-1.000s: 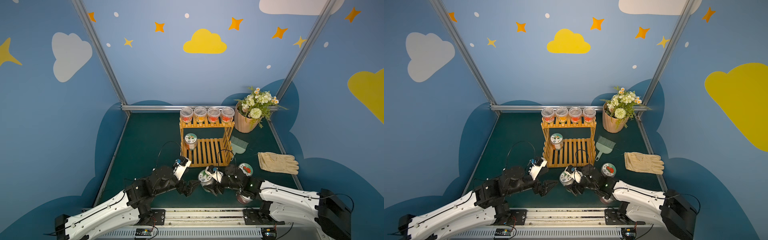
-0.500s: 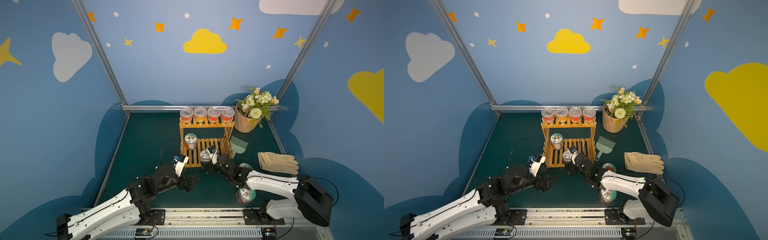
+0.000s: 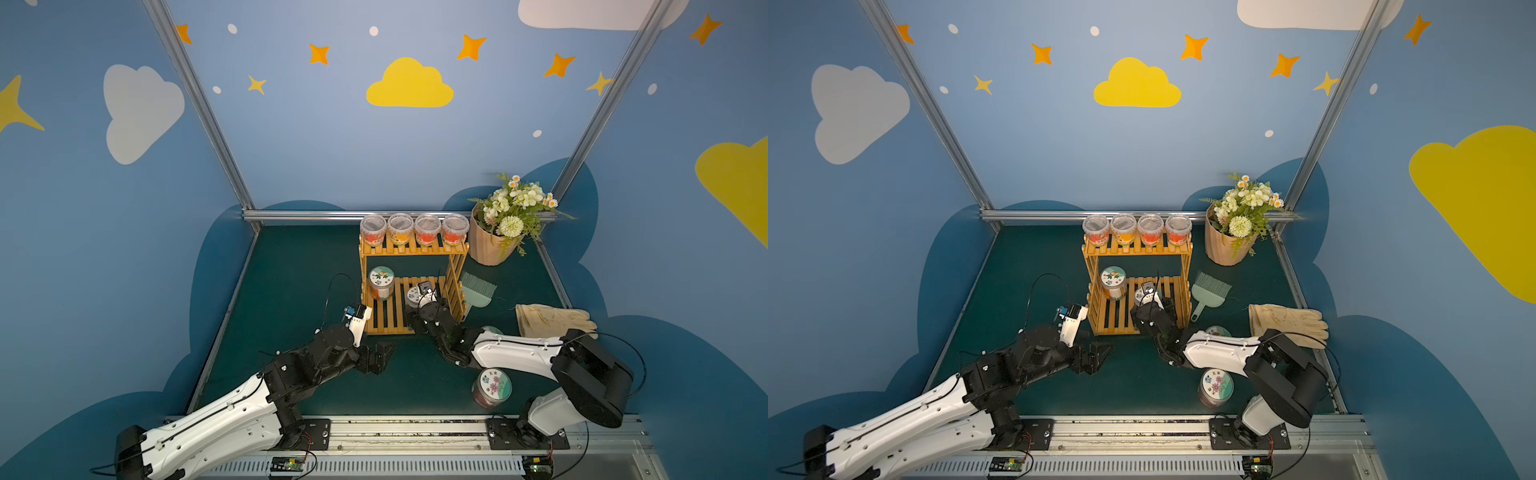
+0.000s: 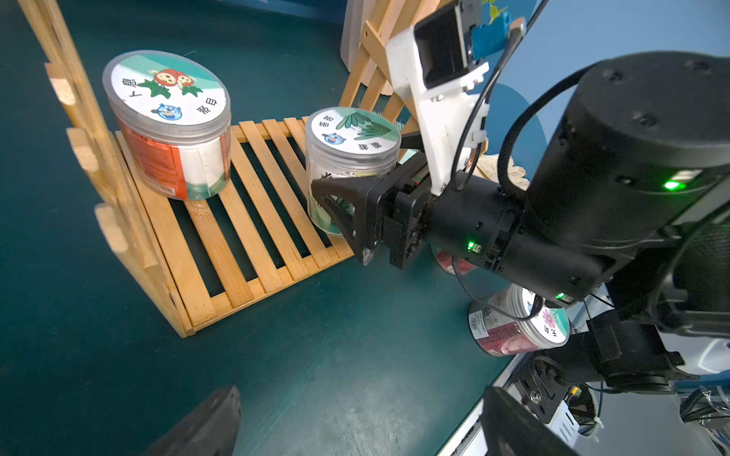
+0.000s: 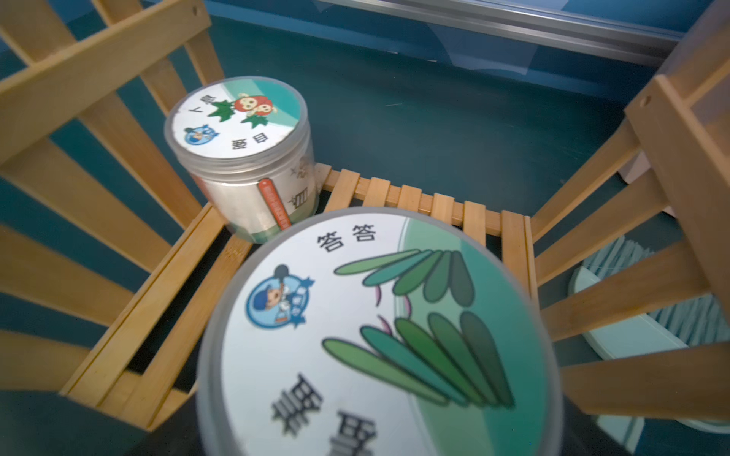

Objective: Place the seed container on the shelf
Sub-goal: Place the seed jar on the shelf.

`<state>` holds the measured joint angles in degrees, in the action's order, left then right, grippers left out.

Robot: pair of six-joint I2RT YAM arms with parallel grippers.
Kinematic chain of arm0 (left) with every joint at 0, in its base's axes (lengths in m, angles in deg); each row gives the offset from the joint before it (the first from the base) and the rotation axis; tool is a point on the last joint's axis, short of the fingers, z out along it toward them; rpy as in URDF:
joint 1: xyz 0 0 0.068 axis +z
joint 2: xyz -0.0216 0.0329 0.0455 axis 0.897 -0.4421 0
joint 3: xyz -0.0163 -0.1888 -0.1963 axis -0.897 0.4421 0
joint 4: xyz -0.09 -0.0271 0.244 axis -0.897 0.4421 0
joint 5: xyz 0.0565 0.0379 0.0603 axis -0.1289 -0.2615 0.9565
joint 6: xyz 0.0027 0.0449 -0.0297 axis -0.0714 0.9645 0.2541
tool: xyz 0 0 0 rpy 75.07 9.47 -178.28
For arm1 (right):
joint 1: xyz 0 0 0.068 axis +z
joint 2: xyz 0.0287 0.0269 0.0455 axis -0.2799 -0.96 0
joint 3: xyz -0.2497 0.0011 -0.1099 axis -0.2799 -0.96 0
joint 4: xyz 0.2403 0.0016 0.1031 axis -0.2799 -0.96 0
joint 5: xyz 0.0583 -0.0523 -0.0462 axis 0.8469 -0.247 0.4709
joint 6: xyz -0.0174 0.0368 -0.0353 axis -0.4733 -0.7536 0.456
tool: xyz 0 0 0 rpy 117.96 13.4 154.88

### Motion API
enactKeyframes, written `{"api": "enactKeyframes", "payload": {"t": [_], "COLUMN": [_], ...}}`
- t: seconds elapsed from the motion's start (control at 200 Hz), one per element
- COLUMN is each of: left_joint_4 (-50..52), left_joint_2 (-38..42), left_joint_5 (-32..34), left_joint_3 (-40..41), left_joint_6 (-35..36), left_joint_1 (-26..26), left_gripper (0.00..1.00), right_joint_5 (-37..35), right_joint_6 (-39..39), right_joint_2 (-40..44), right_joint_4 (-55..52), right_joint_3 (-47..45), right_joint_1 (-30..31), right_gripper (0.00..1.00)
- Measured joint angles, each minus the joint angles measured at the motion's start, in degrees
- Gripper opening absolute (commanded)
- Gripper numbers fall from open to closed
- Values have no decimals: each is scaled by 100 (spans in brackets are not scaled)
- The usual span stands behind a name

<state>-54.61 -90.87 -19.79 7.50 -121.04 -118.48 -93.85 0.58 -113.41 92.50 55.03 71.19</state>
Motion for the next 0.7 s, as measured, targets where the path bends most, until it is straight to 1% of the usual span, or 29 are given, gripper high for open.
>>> {"api": "enactKeyframes", "payload": {"t": [0.08,0.18,0.35,0.551,0.701], "left_joint_4": [-22,-15,-11,-9,87], "left_joint_2": [-2,-79,-260,-334,-361], "left_joint_5": [-48,-114,-240,-341,-372], "left_joint_3": [24,48,48,48,44], "left_joint_6": [-44,-70,-68,-70,-66], "left_joint_1": [7,20,35,35,35], "left_gripper": [100,100,100,100,100], "right_joint_5": [-146,-188,-203,-55,52], "right_joint_6": [-107,-225,-444,-492,-621], "right_joint_2": [-133,-284,-385,-385,-387], "right_joint_4": [-85,-358,-688,-831,-1427], "right_joint_3": [35,153,378,409,695], "right_joint_1": [-2,-13,-15,-28,-37], "right_gripper": [82,85,83,87,88]}}
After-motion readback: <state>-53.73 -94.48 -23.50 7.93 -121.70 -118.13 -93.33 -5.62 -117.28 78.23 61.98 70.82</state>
